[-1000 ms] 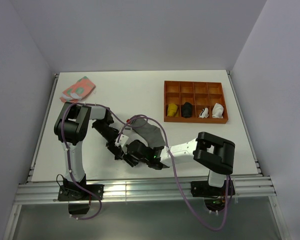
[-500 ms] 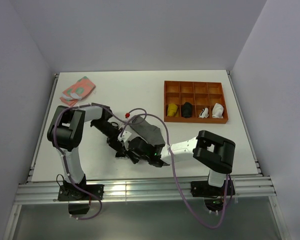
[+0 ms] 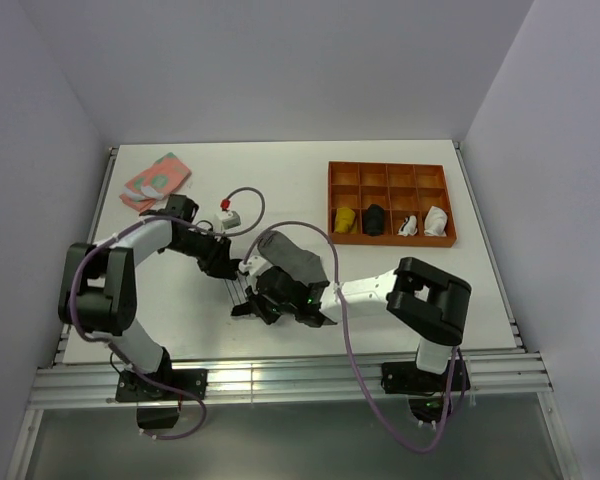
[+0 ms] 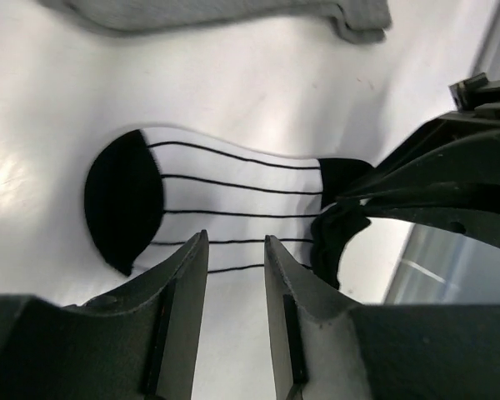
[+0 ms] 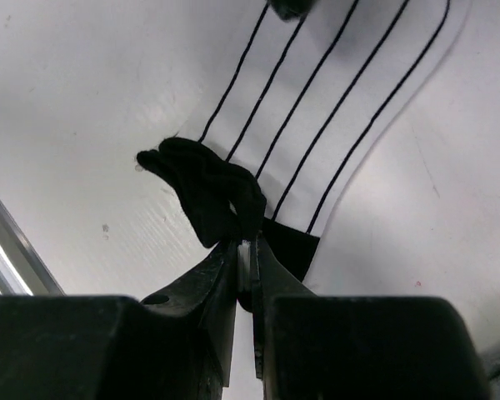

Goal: Roll the socks
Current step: Roll the sock at the center of the board.

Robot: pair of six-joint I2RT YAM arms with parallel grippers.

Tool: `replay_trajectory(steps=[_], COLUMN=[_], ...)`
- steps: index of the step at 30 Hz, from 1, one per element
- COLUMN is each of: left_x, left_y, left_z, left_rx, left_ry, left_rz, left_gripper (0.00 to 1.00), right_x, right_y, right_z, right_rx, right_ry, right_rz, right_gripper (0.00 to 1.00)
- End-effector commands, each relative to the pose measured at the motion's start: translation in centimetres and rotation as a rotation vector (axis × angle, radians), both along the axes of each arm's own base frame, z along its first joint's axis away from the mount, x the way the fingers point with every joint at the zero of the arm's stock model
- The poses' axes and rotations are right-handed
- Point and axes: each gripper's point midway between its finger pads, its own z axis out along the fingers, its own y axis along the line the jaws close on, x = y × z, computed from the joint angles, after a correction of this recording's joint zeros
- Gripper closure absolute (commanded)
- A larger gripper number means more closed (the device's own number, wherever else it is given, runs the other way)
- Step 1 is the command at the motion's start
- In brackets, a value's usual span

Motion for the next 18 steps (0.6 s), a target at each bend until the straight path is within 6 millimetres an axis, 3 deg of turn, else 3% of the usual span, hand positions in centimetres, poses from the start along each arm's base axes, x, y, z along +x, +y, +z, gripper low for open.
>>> replay_trajectory(steps=[1, 6, 14, 18], left_x=[2.5, 2.2, 3.4, 3.9], left_y=[0.8, 1.6, 3.0, 3.6], left_z=[1.9, 2.7, 4.3, 6.4], left_rx=[0.014, 0.043, 0.044, 0.012], left_ry=[-0.177, -0.275, -0.39, -0.488], left_rz=[0.08, 0.101, 0.212, 0.251], left_gripper=[0.61, 0.59, 0.55, 0.54], right_x=[1.4, 1.9, 3.1, 3.5], right_y=[0.9, 1.3, 1.4, 1.0], right_z=[1.2, 1.0, 0.4, -0.4], right_rx=[0.018, -0.002, -0.031, -0.062], right_ry=[0.058, 0.136, 0.239, 0.287], right_rz=[-0.039, -0.039, -0.072, -0.089], right_gripper=[0.85, 0.86, 0.87, 0.88])
